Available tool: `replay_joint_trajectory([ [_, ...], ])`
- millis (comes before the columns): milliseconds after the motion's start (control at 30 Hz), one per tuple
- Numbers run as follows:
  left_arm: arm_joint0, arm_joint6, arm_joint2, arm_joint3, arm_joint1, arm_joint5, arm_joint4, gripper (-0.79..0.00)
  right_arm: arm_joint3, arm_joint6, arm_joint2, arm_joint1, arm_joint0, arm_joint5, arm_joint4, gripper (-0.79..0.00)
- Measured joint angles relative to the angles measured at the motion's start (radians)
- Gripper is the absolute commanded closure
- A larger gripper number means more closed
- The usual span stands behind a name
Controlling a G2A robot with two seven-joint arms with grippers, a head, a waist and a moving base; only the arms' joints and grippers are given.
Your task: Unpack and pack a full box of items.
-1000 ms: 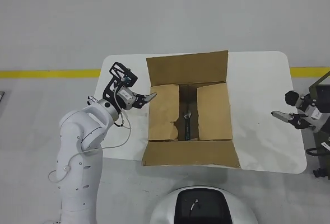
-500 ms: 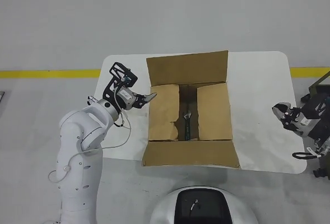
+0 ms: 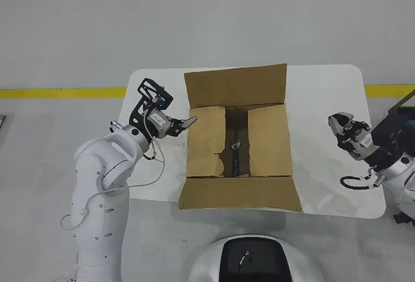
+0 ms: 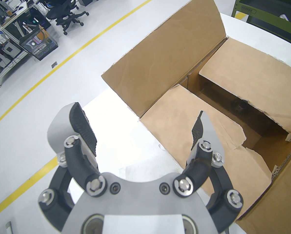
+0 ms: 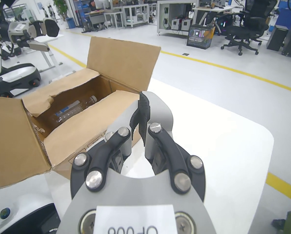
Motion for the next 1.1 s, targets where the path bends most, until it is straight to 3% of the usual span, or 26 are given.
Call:
replay_joint_trajectory([
  [67, 0.0, 0.0, 0.0, 0.0, 0.0, 0.0, 0.0, -0.785, 0.01, 0.002, -0.032, -0.007, 0.039, -0.003, -0.01, 0.0],
  [467, 0.01, 0.027, 0.018, -0.015, 0.0, 0.023, 0.005, -0.785, 0.008, 0.0, -0.025, -0.008, 0.031, 0.001, -0.002, 0.0],
  [767, -0.064, 0.03, 0.182, -0.021, -0.016, 0.074, 0.008, -0.785, 0.03, 0.023, -0.008, -0.026, 0.065, -0.032, 0.012, 0.0],
  [933, -0.087, -0.07, 0.293, 0.019, -0.031, 0.113, -0.039, -0.785, 0.057, 0.024, -0.014, -0.037, 0.078, -0.057, 0.004, 0.0],
  [1100, -0.087, -0.117, 0.322, 0.02, -0.037, 0.146, -0.085, -0.785, 0.078, 0.014, -0.024, -0.05, 0.088, -0.065, 0.012, 0.0],
])
